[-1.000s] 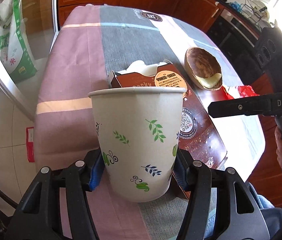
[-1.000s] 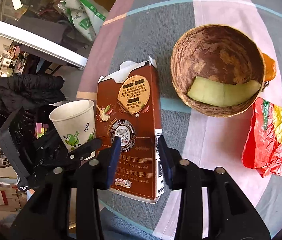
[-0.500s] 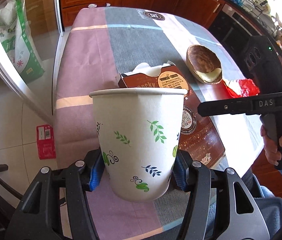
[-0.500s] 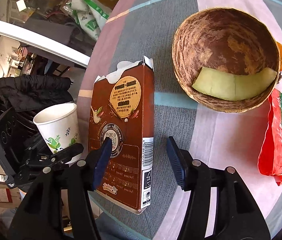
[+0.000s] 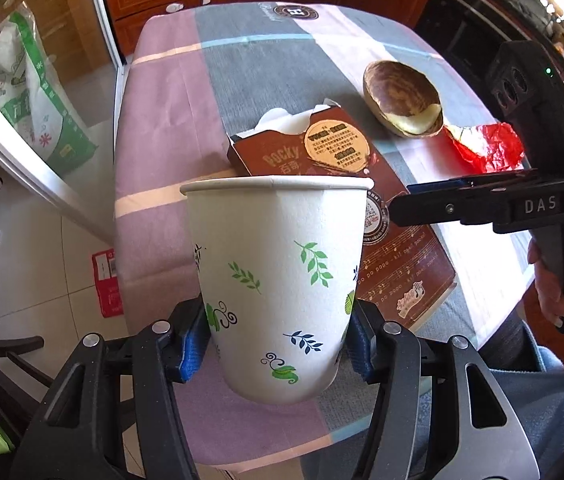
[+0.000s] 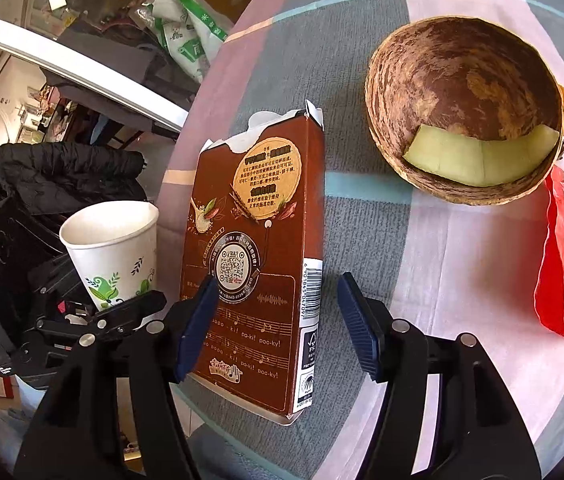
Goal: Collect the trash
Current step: 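Lift the cup with the left tool while the right tool lifts the Pocky box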
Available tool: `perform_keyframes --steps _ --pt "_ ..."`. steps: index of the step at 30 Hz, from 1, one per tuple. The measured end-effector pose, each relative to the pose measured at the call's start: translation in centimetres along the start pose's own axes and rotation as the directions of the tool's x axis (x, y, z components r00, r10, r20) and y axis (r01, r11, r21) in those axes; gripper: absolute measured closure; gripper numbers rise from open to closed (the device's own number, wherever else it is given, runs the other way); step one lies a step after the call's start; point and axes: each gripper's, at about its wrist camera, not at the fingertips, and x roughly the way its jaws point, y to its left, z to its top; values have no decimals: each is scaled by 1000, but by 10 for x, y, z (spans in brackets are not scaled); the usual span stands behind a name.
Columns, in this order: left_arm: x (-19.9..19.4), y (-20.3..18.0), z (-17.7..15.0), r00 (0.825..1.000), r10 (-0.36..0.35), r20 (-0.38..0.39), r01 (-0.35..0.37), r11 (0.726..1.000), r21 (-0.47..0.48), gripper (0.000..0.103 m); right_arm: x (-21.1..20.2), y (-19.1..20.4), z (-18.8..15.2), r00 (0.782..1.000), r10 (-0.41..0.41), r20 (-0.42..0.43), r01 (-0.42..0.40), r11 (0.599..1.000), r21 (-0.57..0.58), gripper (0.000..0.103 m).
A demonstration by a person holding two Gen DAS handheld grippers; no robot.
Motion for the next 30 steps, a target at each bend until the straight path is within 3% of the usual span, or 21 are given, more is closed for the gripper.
perform_keyframes --steps 3,8,11,20,23,28,30 --pt "8 -8 3 1000 -8 -18 8 1000 9 45 -1 -3 0 1000 13 8 -13 1000 11 44" --pt "7 -12 -1 996 84 8 -84 996 32 45 -3 -7 -3 999 29 15 -29 999 21 43" --pt "5 -11 -5 994 102 25 -103 994 22 45 -4 -9 -5 999 35 17 -35 999 19 42" --pt "5 5 -12 998 23 57 -20 998 -62 44 4 0 -10 996 91 0 -91 996 1 37" --pt "5 11 -15 998 3 68 2 997 -79 44 8 11 -12 998 68 -11 -69 997 -27 37" --pt "2 23 -24 995 -21 99 33 993 -115 44 -8 15 -9 986 167 8 -167 986 26 39" --pt "2 27 -26 994 -36 108 49 991 -124 44 -13 18 -6 986 169 12 -169 986 14 42"
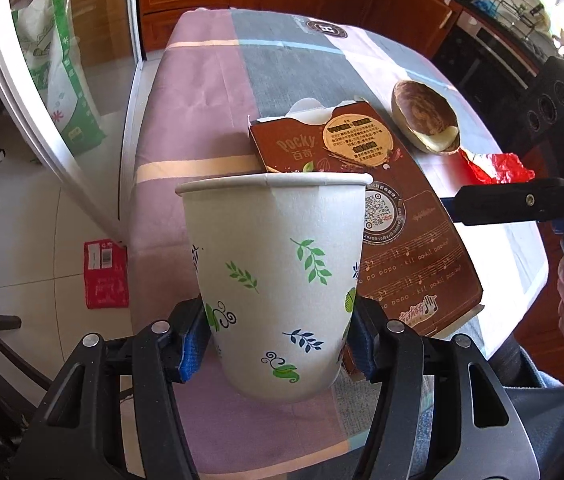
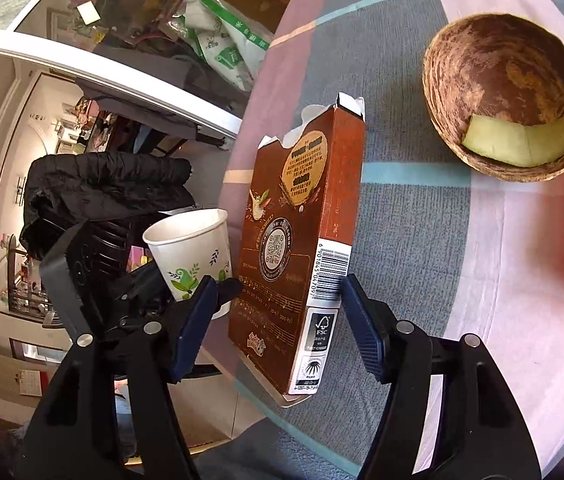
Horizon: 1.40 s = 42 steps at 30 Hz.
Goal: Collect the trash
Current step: 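Lift the cup with the left tool while the right tool lifts the Pocky box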
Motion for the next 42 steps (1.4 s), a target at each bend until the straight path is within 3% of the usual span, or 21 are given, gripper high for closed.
perform_keyframes --steps 6,8,11,13,16,18,25,29,35,42 --pt "-2 11 -5 1000 4 14 -4 1000 -17 44 4 -3 5 994 -109 16 109 994 1 42" --pt "-1 18 -5 1000 8 1 -8 999 -39 45 7 -7 5 996 -86 15 85 996 31 42" --pt "5 4 -9 997 79 -7 -79 996 40 45 16 4 6 995 -98 1 98 995 15 42" --pt "5 6 -7 998 62 -10 -61 998 27 46 23 12 6 994 -107 -15 107 994 -2 42" --pt "5 15 -5 998 64 -6 -64 998 -1 47 25 22 9 982 -187 7 187 981 -45 62" --pt "4 19 -6 999 48 -3 -48 999 -11 47 19 15 12 991 -137 5 137 991 7 69" --pt "8 10 -5 995 102 7 -102 995 20 48 4 16 17 1000 -13 3 13 999 52 69" --pt "11 4 1 996 84 3 -84 996 18 48 15 5 11 992 -119 -48 123 988 94 65" --pt "24 -22 14 998 69 1 -69 996 63 48 -24 15 10 986 -156 56 153 986 62 66" --pt "46 -69 38 1000 -6 -1 6 995 97 46 -72 7 25 951 -264 164 261 965 40 64"
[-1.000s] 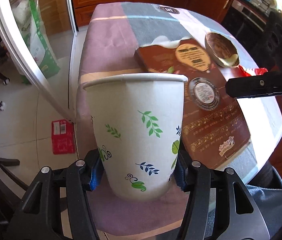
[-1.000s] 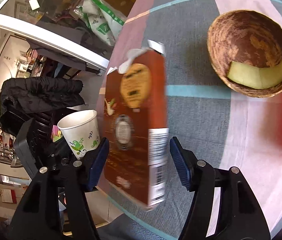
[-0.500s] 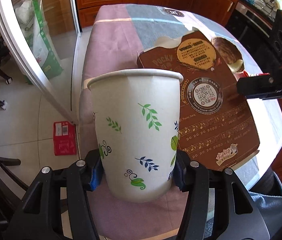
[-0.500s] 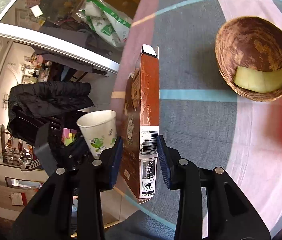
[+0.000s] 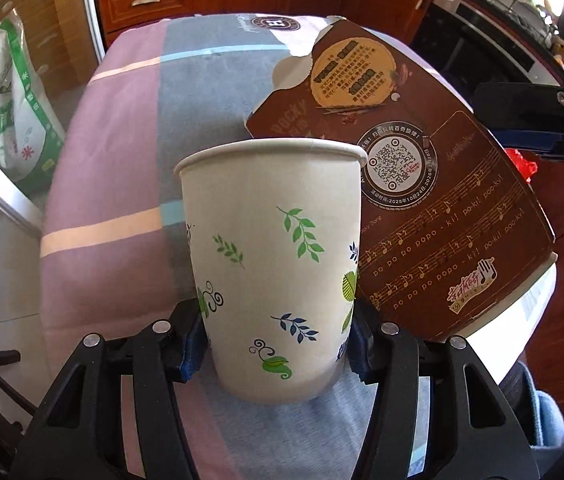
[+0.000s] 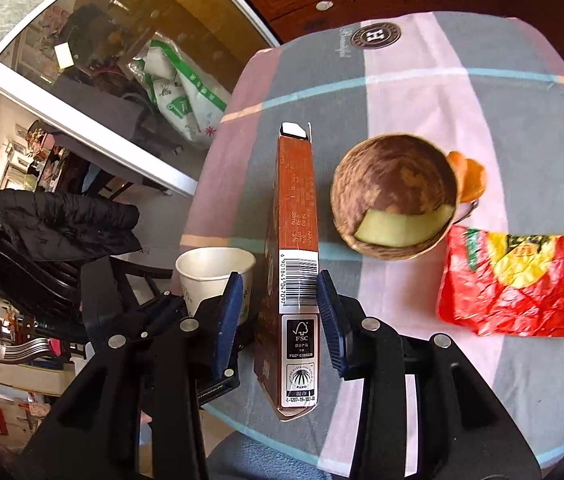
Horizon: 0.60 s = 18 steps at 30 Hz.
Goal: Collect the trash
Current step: 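Lift the cup with the left tool while the right tool lifts the Pocky box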
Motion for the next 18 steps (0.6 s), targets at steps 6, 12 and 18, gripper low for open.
perform_keyframes --steps 6,12,18 --pt "10 -11 15 1000 0 -7 0 1000 -3 46 8 -41 2 997 -74 -9 74 997 38 58" --pt "12 -22 16 1000 26 -17 -26 999 31 46 12 -70 -8 998 -60 -26 61 996 64 54" --pt "16 -26 20 998 47 -30 -45 998 53 46 18 -86 -15 999 6 -42 -3 997 80 44"
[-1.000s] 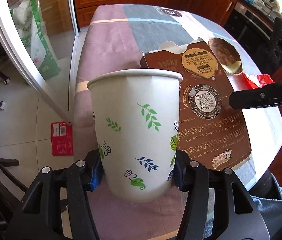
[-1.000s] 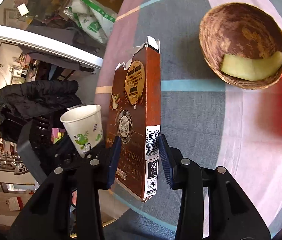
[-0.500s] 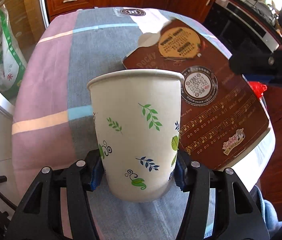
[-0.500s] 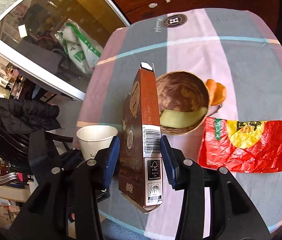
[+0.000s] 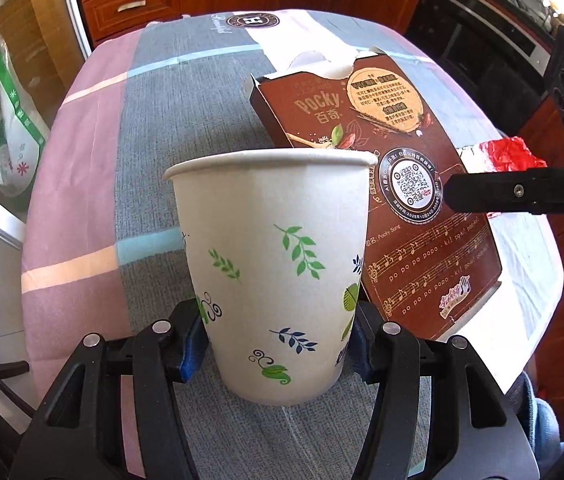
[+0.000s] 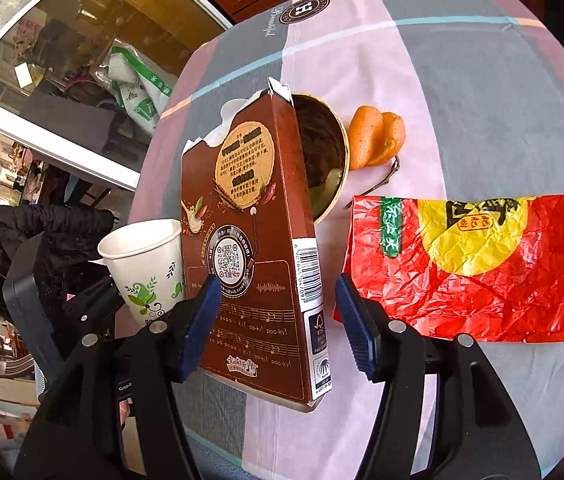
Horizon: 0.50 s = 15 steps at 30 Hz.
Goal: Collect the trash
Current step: 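Lift the cup with the left tool while the right tool lifts the Pocky box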
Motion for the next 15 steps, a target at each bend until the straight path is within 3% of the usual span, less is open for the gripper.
perform_keyframes --steps 5,6,7,9,15 --pt "1 -4 1 1000 16 -4 -16 1000 12 46 16 -4 -2 999 44 -11 -44 999 4 46" --pt "1 -3 1 1000 19 -5 -19 1000 8 46 19 -3 -2 998 64 -17 -64 998 11 56" --pt "1 -2 1 1000 16 -5 -16 1000 -2 46 18 -2 -3 997 71 -16 -71 997 15 57" --pt "-4 1 1 1000 21 10 -21 1000 -22 47 9 4 -5 997 74 9 -74 997 -8 70" --pt "-41 -11 10 995 36 97 -36 999 -1 47 -37 34 -9 988 133 79 -127 989 -79 82"
